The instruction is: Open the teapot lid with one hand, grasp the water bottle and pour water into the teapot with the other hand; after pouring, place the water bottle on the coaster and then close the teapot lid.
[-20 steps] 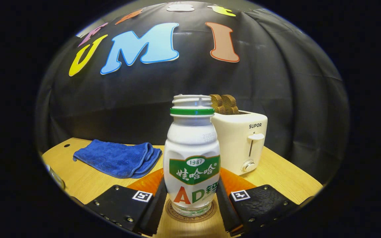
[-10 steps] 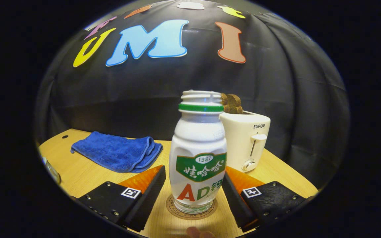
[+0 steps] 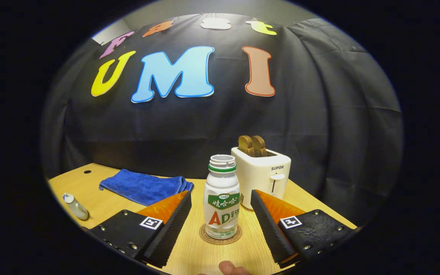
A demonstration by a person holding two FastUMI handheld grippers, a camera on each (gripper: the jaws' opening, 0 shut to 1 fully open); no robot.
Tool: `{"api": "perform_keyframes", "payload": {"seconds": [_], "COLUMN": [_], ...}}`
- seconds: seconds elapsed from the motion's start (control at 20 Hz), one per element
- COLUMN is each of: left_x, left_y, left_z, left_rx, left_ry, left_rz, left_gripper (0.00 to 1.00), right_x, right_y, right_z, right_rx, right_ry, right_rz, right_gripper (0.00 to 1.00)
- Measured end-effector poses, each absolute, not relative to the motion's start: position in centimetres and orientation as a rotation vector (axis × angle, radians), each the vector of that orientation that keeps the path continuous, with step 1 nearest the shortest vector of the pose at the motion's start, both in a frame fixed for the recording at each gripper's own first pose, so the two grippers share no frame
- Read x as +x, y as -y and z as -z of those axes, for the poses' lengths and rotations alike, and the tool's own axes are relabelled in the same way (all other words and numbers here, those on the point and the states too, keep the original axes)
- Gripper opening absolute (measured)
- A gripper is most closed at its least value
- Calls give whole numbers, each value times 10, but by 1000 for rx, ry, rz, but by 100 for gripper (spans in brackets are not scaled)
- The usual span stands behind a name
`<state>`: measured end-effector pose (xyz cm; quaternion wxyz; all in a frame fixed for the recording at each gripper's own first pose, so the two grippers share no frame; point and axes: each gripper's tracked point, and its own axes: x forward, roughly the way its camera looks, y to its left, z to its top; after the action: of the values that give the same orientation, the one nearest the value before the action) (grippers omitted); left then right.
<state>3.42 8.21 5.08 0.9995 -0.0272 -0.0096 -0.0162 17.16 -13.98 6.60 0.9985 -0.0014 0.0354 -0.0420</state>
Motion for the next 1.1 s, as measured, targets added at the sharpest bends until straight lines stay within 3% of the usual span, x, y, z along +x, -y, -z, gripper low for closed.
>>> {"api": "perform_keyframes", "payload": {"seconds": [0.15, 0.2, 0.3, 0.7, 1.1], "left_x": [40, 41, 40, 18, 6], "left_y": [-60, -55, -42, -11, 3], "left_z": [-38, -35, -36, -12, -8], "left_rx": [-65, -66, -72, -52, 2], "left_ry": [1, 4, 27, 30, 11], "left_rz": [59, 53, 64, -21, -44], "left_gripper": [88, 97, 100, 99, 100], "right_x": [126, 112, 86, 18, 1], "right_y": [116, 109, 90, 30, 20], "right_z": [-65, -64, -59, -19, -2], "right_rx": [-29, -44, -41, 4, 5], "right_ry": [-58, -49, -38, -19, -7], "right_rz": [60, 50, 34, 28, 40], "right_gripper": [96, 96, 96, 96, 96]}}
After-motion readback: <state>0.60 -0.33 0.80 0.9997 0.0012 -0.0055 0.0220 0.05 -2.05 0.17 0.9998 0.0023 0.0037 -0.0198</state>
